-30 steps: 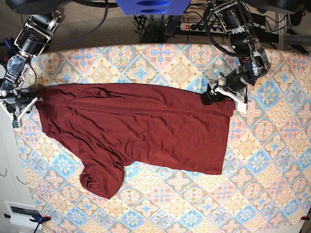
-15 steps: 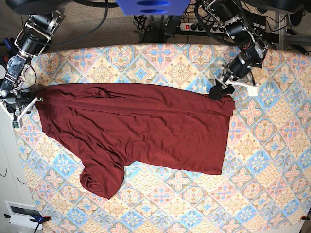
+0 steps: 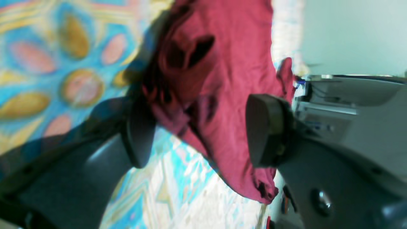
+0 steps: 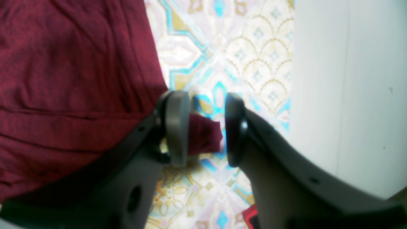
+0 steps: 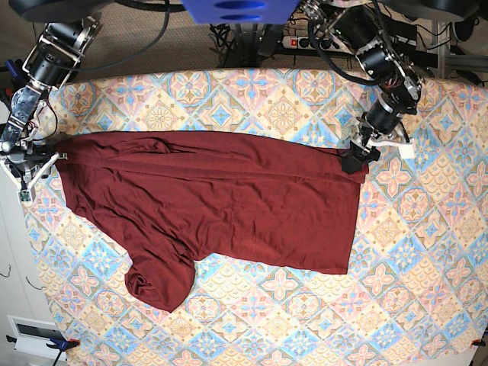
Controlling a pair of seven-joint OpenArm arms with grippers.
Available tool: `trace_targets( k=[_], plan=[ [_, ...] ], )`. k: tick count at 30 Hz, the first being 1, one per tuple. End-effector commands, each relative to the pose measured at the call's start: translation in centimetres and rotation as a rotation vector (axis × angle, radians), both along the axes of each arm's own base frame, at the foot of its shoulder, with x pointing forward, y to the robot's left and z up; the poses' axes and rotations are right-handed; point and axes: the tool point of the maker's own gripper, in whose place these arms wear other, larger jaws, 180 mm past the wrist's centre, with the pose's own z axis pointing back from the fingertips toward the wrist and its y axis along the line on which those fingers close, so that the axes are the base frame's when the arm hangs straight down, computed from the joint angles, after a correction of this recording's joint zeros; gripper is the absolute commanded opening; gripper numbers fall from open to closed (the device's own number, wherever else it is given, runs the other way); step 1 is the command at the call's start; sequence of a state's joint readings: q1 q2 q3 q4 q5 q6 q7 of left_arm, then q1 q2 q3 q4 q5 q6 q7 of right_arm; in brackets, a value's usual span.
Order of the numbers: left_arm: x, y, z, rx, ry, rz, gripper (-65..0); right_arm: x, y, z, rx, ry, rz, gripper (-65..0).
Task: Layout the t-shirt on the table in an organized manner, then fold the t-shirt properly
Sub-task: 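Shift the left gripper along the shirt edge toward the shirt middle, then hold the shirt edge with both grippers and stretch it apart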
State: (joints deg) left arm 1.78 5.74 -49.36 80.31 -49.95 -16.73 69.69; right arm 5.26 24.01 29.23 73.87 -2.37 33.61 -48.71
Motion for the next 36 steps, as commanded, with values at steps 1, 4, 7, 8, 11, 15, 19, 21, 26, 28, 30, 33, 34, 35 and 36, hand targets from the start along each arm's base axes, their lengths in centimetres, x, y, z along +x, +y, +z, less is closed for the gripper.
trace_targets(
  k=[1, 4, 7, 8, 11, 15, 19, 21, 26, 28, 30, 33, 34, 35, 36],
  plan=[
    [0.4, -0.2, -0.5, -0.003, 0.015, 0.004, -22.2, 0.9, -1.2, 2.1, -0.033, -0.05, -0.003, -45.9],
    [1.2, -0.6, -0.8, -0.027, 0.008, 0.025, -22.2, 0.9, -1.2, 2.1, -0.033, -0.049, -0.005, -46.0],
    [1.9, -2.0, -0.8, -0.036, 0.004, -0.016, -24.1, 0.9, -1.2, 2.1, -0.033, -0.049, -0.005, -46.0],
    [2.1, -2.4, -0.7, -0.031, 0.001, -0.034, -26.5, 0.9, -1.2, 2.0, -0.033, -0.048, -0.005, -46.0],
    [2.4, -3.3, -0.6, -0.031, -0.005, -0.07, -45.5, 0.3, -1.2, 1.6, -0.033, -0.033, -0.004, -46.0],
    [2.5, -3.4, -0.5, -0.031, -0.006, -0.075, -65.0, -0.6, -1.2, 1.4, -0.047, -0.017, 0.004, -46.0],
    [2.5, -3.4, -0.3, -0.026, -0.011, -0.079, -65.0, -1.3, -1.0, 1.8, -0.08, -0.016, 0.025, -46.1],
    [2.5, -3.4, -0.3, -0.026, -0.011, -0.079, -65.0, -1.6, -1.0, 1.9, -0.087, -0.012, 0.028, -46.1],
    [2.4, -2.7, -0.3, -0.013, -0.011, -0.079, -65.0, -4.5, -2.8, 1.4, -0.084, 0.003, -0.045, -46.1],
    [2.4, -2.2, -0.2, 0.0, -0.011, -0.079, -65.0, -4.6, -2.5, 1.1, -0.051, -0.015, -0.061, -46.1],
    [2.4, -2.0, -0.2, 0.005, -0.012, -0.079, -65.0, -4.5, -2.2, 0.9, -0.008, -0.033, -0.069, -46.0],
    [2.2, -2.1, -0.2, 0.001, -0.004, -0.092, -65.0, -4.8, -1.4, -0.3, 0.084, -0.025, -0.093, -45.8],
    [2.2, -2.3, -0.3, -0.002, -0.001, -0.098, -65.0, -4.7, -1.1, -0.5, 0.111, -0.035, -0.096, -45.8],
    [2.1, -2.3, -0.3, -0.003, 0.001, -0.102, -65.0, -4.5, -0.8, -0.6, 0.141, -0.05, -0.098, -45.8],
    [2.1, -2.4, -0.3, -0.004, 0.002, -0.105, -65.0, -4.4, -0.4, -0.8, 0.176, -0.062, -0.103, -45.6]
  ],
)
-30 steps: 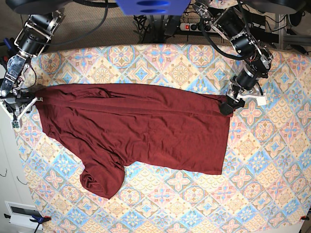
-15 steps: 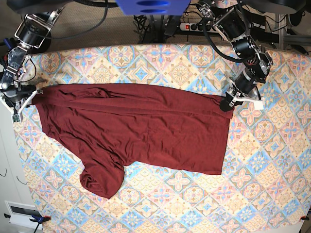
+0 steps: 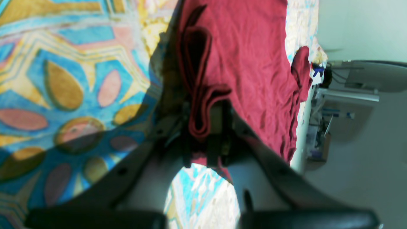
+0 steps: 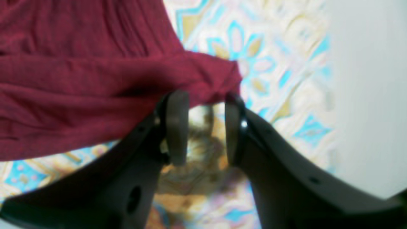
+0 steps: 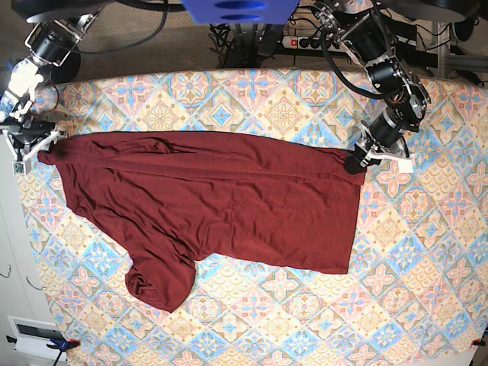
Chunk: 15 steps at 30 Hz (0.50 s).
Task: Layout the t-shirt on the table in an organized manner, then fold the t-shirt properly
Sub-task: 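Hold the shirt edge with both grippers and stretch it apart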
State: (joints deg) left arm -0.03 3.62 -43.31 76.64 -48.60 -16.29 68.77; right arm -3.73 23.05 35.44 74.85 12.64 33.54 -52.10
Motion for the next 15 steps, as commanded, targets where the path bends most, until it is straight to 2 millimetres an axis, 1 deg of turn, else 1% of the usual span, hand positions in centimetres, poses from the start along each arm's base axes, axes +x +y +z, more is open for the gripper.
trace_targets(
  k=[1, 3, 5, 8, 15],
  plan=[
    [0.4, -0.4, 0.2, -0.012, -0.013, -0.006, -65.0, 1.1, -0.9, 1.6, -0.005, -0.058, -0.006, -44.4],
    [0.4, -0.4, 0.2, -0.013, -0.012, -0.007, -65.0, 1.2, -0.6, 1.4, 0.036, -0.075, -0.017, -41.0],
    [0.4, -0.4, 0.2, -0.013, -0.012, -0.007, -65.0, 1.7, -0.4, 1.2, 0.071, -0.093, -0.03, -35.6],
    [0.4, -0.4, 0.2, -0.013, -0.012, -0.007, -65.0, 1.3, -1.2, 1.2, 0.088, -0.103, -0.072, -29.7],
    [0.3, 0.4, 0.3, 0.006, -0.01, -0.008, -65.0, 0.6, -1.3, 0.1, 0.118, -0.084, -0.1, -29.4]
  ],
)
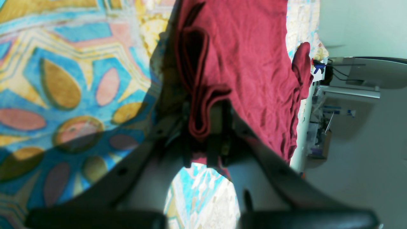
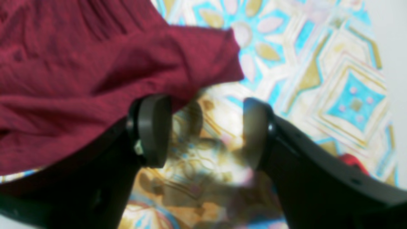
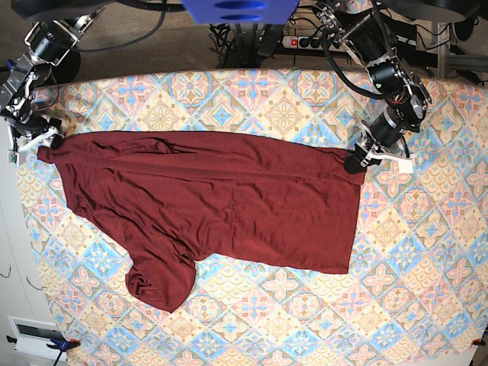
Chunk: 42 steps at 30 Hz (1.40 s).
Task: Layout the t-shirt on the table in an organized manner, then fold the t-shirt properly
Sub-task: 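Hold the shirt edge with both grippers and stretch it apart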
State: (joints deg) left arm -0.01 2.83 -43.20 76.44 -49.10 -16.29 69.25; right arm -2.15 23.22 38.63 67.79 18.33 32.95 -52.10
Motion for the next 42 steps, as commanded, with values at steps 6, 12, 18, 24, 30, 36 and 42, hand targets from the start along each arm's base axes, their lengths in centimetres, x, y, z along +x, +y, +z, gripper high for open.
trace_targets(
  k=[6, 12, 18, 24, 30, 36, 42],
  plan=[
    [0.2, 0.1, 0.1, 0.004, -0.006, -0.002, -65.0, 1.7, -0.4, 2.0, 0.027, -0.097, -0.006, -29.4],
    [-0.2, 0.1, -0.1, 0.004, 0.002, -0.002, -65.0, 2.0, -0.2, 2.2, 0.045, -0.116, -0.01, -29.3],
    [-0.2, 0.1, -0.1, 0.005, 0.001, -0.003, -65.0, 3.0, 0.0, 1.5, 0.098, -0.125, -0.035, -29.3],
    [-0.8, 0.1, -0.5, 0.006, 0.015, -0.003, -65.0, 5.1, 0.5, 1.8, 0.138, -0.159, -0.048, -29.3],
    [-1.3, 0.2, -0.8, 0.006, 0.024, 0.0, -65.0, 5.1, 0.5, 1.7, 0.138, -0.157, -0.049, -30.7],
    [-1.4, 1.0, -0.3, -0.01, 0.002, 0.016, -65.0, 5.1, 0.5, 1.7, 0.138, -0.159, -0.047, -55.4],
    [-2.2, 2.6, -0.1, -0.001, -0.002, 0.025, -65.0, 5.1, 0.5, 1.9, 0.135, -0.162, -0.043, -60.8]
  ],
)
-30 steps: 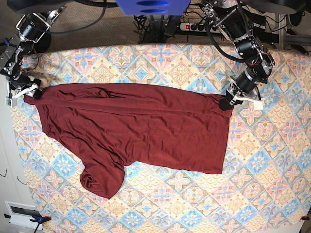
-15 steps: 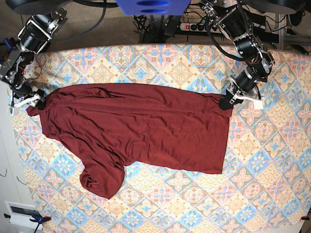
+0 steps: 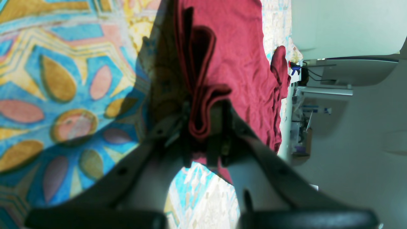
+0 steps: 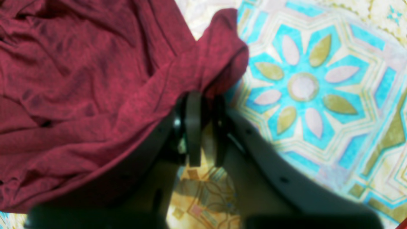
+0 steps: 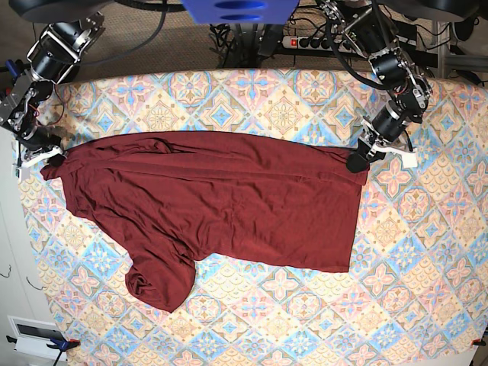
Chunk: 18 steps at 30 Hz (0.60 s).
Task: Layout the t-shirt on the table in an organized manner, then fold the t-shirt properly
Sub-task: 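Hold the shirt edge with both grippers and stretch it apart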
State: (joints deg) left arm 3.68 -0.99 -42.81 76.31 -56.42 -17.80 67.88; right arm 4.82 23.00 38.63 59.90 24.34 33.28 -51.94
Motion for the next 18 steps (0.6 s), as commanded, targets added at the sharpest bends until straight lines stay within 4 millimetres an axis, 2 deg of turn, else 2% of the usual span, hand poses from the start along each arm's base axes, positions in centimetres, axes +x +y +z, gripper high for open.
trace_targets(
  k=[1, 6, 13, 18],
  plan=[
    [-1.1, 0.1, -0.9, 0.003, 0.05, -0.008, -65.0, 1.0, -1.3, 1.9, -0.034, -0.05, -0.002, -60.9],
    [-1.9, 0.9, -0.8, -0.008, 0.048, 0.004, -65.0, 1.0, -1.3, 2.1, -0.04, -0.053, 0.0, -63.0],
    [-2.3, 1.1, -0.9, -0.016, 0.049, 0.009, -65.0, -1.7, -2.9, 4.0, -0.146, -0.06, -0.003, -63.0],
    [-2.3, 1.0, -0.9, -0.017, 0.05, 0.006, -65.0, -3.0, -3.1, 3.9, -0.17, -0.037, 0.007, -63.1]
  ],
)
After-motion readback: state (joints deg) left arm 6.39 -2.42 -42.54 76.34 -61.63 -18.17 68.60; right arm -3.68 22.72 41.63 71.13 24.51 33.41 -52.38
